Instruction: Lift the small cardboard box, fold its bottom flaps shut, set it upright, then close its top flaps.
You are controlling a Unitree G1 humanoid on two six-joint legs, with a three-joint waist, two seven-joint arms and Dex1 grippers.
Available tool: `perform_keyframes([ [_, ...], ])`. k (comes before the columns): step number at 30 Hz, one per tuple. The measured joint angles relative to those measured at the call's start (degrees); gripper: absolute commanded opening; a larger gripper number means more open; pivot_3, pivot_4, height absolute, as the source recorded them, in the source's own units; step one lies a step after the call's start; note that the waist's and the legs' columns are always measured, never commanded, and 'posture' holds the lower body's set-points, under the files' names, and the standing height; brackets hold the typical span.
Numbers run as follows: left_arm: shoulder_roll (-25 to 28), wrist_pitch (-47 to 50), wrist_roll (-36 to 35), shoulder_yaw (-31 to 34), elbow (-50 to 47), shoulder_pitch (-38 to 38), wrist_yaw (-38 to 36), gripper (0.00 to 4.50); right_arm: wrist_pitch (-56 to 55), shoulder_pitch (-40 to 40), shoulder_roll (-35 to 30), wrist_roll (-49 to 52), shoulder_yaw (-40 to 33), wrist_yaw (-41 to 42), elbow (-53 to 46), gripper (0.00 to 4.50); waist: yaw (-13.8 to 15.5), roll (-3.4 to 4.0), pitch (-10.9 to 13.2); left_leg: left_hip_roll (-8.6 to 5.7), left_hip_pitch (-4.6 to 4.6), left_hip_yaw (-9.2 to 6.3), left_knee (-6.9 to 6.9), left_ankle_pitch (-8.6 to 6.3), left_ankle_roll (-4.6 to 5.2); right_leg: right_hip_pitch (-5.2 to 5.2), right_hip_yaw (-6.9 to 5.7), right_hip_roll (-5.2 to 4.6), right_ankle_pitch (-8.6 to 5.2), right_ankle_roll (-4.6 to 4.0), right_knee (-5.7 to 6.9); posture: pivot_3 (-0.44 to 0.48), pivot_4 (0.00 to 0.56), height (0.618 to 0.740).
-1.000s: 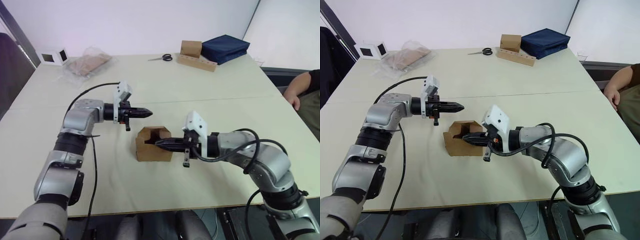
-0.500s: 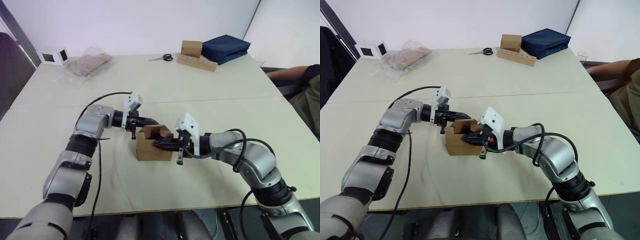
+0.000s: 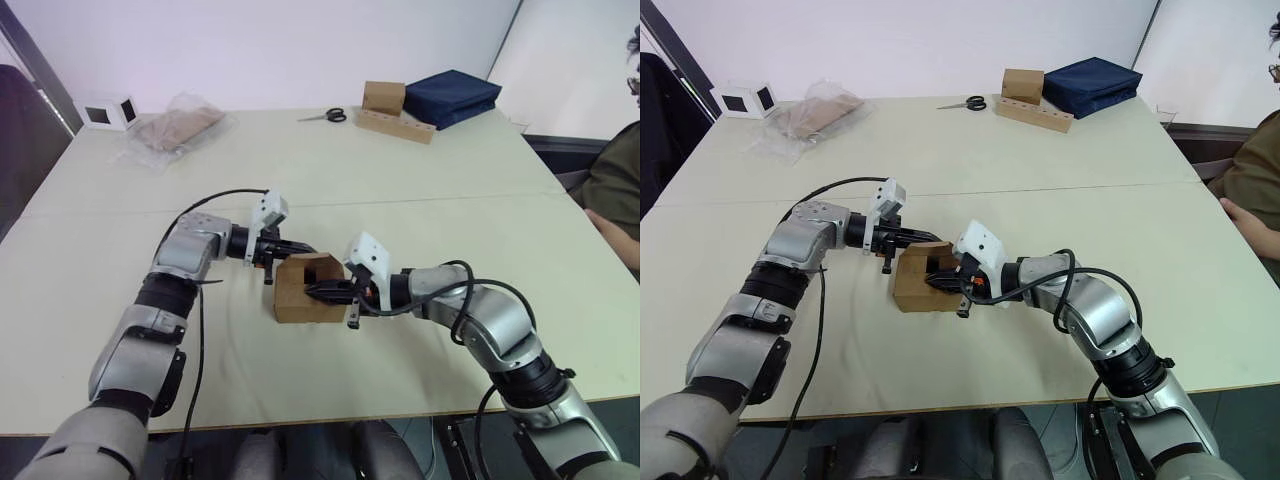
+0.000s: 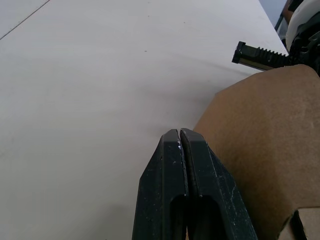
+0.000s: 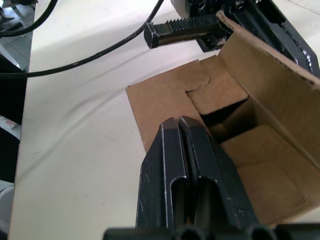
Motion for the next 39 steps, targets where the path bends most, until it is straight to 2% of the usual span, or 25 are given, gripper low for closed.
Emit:
perform_keyframes([
  [18, 0.20, 1.22, -0.72, 1.22, -1.95, 0.55, 0.47, 0.01, -0.90, -0.07, 0.30, -2.28, -0.09, 1.38, 0.51, 0.00, 0.01, 0.00, 0.00, 0.00, 0.00, 0.00, 0.00, 0.00, 0.00, 0.00, 0.00, 0.00, 0.00, 0.00, 0.00, 0.000, 0.150, 0.740],
  [25, 2.48, 2.17, -2.06, 4.22, -2.57, -0.14, 1.79, 0.01, -0.72, -0.88, 0.25, -2.35, -0.49, 1.33, 0.51, 0.00, -0.01, 0.00, 0.00, 0.00, 0.00, -0.01, 0.00, 0.00, 0.00, 0.00, 0.00, 0.00, 0.00, 0.00, 0.00, 0.000, 0.150, 0.740],
  [29, 6.47, 4.58, -3.71, 6.38, -7.70, 0.55, 2.08, 0.01, -0.25, -1.29, 0.17, -2.34, -0.99, 1.29, 0.50, 0.00, -0.13, 0.00, 0.00, 0.01, 0.00, -0.01, -0.03, 0.00, 0.00, -0.01, 0.00, 0.00, 0.00, 0.00, -0.01, 0.000, 0.150, 0.740],
  [34, 12.43, 11.00, -8.46, 9.91, -17.81, 6.76, 1.23, 0.01, 0.05, -1.37, -0.41, -2.39, -1.71, 1.34, 0.47, 0.00, -0.18, 0.01, 0.00, 0.02, 0.01, -0.02, -0.05, 0.00, 0.00, -0.02, 0.01, 0.00, 0.00, 0.00, -0.01, 0.000, 0.150, 0.740],
  [39, 15.25, 22.72, -18.34, 13.00, -31.35, 13.56, 1.13, 0.01, 0.05, -1.07, -0.84, -2.40, -1.72, 1.76, 0.39, 0.00, 0.12, -0.01, 0.01, 0.02, -0.02, -0.03, -0.03, 0.00, 0.00, 0.01, 0.00, -0.04, 0.00, 0.00, -0.02, 0.000, 0.150, 0.740],
])
